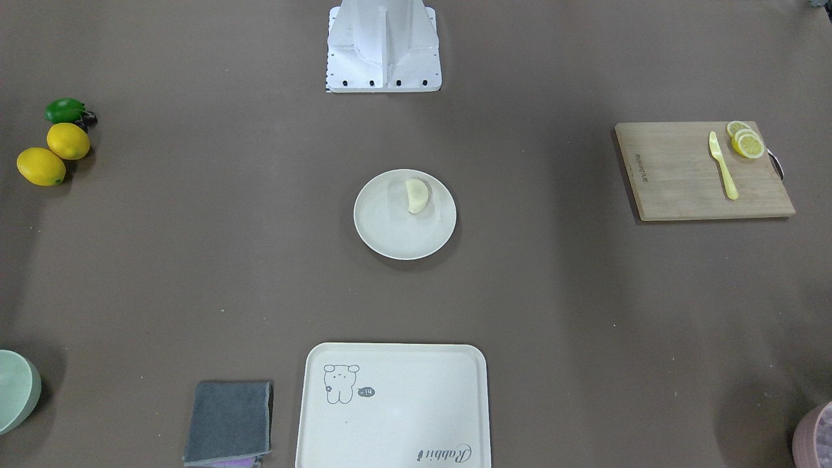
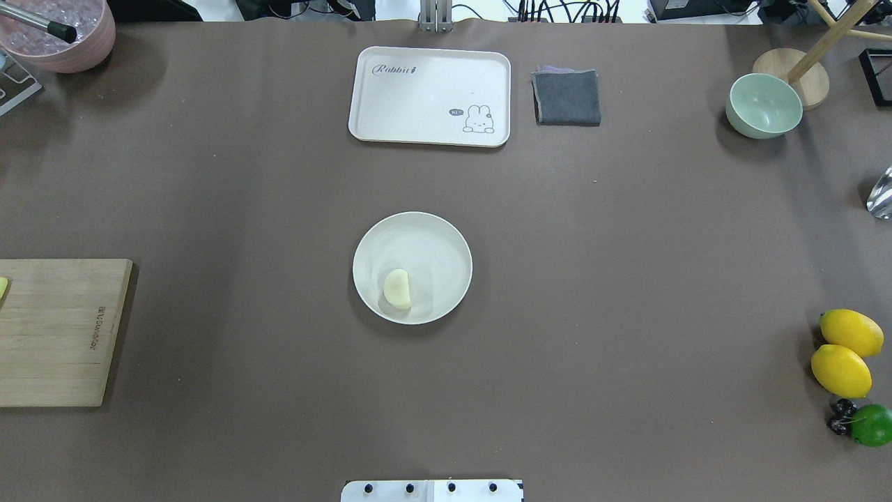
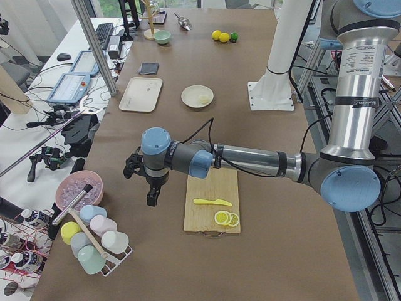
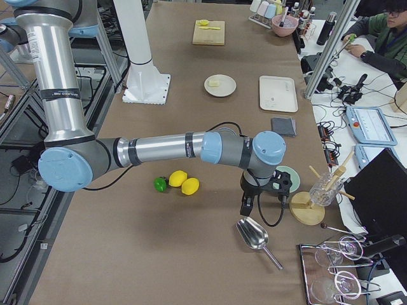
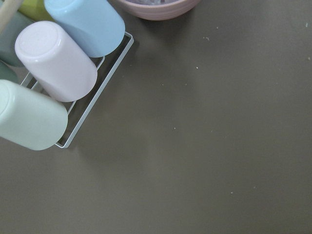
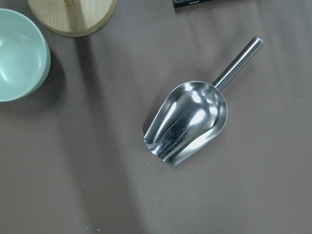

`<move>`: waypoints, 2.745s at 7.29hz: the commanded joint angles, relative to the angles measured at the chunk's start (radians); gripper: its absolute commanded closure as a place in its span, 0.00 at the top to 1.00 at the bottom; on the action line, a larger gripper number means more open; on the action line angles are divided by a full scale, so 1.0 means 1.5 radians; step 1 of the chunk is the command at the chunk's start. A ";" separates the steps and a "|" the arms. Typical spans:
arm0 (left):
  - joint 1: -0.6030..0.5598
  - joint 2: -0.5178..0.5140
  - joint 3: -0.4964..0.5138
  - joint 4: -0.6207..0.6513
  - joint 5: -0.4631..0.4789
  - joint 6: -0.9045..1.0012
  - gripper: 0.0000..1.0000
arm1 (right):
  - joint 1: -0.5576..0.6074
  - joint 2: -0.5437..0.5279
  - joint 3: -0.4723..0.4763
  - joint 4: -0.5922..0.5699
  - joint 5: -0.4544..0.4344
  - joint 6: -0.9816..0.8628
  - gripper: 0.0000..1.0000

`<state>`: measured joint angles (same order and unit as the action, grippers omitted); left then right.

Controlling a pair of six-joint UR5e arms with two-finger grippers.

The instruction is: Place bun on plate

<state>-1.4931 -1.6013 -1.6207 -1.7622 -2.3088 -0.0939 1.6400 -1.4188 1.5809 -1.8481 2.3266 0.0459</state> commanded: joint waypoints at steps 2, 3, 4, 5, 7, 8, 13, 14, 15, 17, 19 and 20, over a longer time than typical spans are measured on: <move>-0.010 0.040 0.008 -0.028 -0.005 0.001 0.98 | 0.011 -0.059 0.004 0.012 -0.002 -0.061 1.00; -0.010 0.040 0.011 -0.026 -0.004 0.000 0.98 | 0.004 -0.080 -0.001 0.053 -0.005 -0.060 1.00; -0.010 0.039 0.010 -0.023 -0.004 0.000 0.98 | -0.005 -0.081 -0.009 0.066 -0.006 -0.039 1.00; -0.012 0.035 0.010 -0.020 -0.002 0.000 0.98 | -0.013 -0.080 -0.009 0.084 -0.007 -0.010 1.00; -0.015 0.032 0.010 -0.019 -0.001 -0.001 0.98 | -0.014 -0.071 -0.012 0.094 -0.008 -0.003 1.00; -0.016 0.032 0.011 -0.019 -0.001 -0.001 0.98 | -0.014 -0.067 -0.009 0.094 -0.008 -0.001 1.00; -0.022 0.033 0.012 -0.016 0.000 -0.007 0.98 | -0.014 -0.062 -0.011 0.094 -0.009 -0.002 1.00; -0.022 0.035 0.012 -0.016 0.000 -0.007 0.98 | -0.014 -0.061 -0.010 0.094 -0.009 -0.002 1.00; -0.022 0.035 0.012 -0.016 0.000 -0.007 0.98 | -0.014 -0.061 -0.010 0.095 -0.009 -0.003 1.00; -0.022 0.034 0.012 -0.016 -0.001 -0.008 0.98 | -0.014 -0.061 -0.008 0.094 -0.008 -0.002 1.00; -0.022 0.033 0.013 -0.017 -0.002 -0.008 0.98 | -0.014 -0.060 -0.003 0.095 -0.008 -0.002 1.00; -0.022 0.032 0.013 -0.017 -0.001 -0.008 0.98 | -0.014 -0.059 -0.003 0.095 -0.008 -0.002 1.00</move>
<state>-1.5263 -1.5526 -1.6018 -1.7869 -2.3107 -0.1058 1.6184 -1.5095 1.5755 -1.7059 2.3147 0.0429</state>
